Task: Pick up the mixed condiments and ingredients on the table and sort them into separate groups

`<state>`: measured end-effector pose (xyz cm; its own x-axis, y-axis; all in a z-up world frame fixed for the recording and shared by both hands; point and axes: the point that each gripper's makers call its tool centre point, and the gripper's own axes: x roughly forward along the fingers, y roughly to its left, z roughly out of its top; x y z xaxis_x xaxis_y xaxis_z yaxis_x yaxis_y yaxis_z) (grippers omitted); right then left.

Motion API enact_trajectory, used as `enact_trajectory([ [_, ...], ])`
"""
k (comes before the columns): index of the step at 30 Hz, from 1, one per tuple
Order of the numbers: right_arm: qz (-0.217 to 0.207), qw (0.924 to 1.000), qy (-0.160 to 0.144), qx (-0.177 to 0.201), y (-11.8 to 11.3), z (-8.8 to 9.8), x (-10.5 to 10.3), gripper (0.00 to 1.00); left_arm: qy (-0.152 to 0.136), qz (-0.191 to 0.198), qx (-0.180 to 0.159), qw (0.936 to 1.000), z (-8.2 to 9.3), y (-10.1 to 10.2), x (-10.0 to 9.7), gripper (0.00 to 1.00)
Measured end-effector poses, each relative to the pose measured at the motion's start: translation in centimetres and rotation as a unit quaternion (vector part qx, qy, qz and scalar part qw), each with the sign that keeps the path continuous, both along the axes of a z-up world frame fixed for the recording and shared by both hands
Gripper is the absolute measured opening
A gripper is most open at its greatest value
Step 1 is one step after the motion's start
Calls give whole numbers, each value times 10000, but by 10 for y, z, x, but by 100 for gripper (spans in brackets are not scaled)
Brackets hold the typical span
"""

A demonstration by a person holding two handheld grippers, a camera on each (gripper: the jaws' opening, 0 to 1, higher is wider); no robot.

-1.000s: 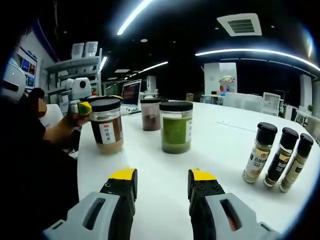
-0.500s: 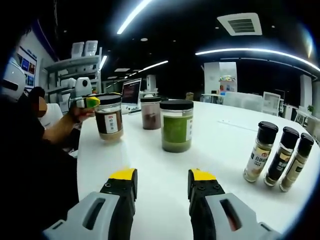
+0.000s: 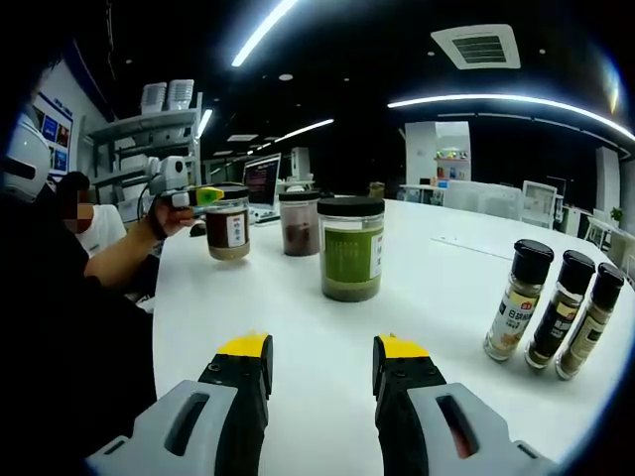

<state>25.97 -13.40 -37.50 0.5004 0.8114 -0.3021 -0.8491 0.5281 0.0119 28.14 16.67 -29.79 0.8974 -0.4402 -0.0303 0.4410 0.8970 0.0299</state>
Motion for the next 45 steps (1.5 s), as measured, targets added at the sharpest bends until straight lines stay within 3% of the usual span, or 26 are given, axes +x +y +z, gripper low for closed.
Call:
enact_trajectory([
  [7, 9, 10000, 18, -31, 1, -2, 0, 41, 27, 308, -98, 9995, -4, 18, 11, 63],
  [12, 6, 10000, 8, -21, 1, 0, 0, 41, 20, 733, -127, 9972, -2, 29, 18, 63],
  [19, 29, 10000, 20, -49, 1, -2, 0, 41, -238, 1287, 20, 9914, 7, 47, 30, 63],
  [26, 9, 10000, 17, -33, -1, -1, 0, 41, -238, 1616, 283, 9862, 5, 54, 42, 63],
  [45, 4, 10000, 20, -49, 0, -3, 0, 41, -270, 2151, -201, 9760, 9, 78, 74, 63],
])
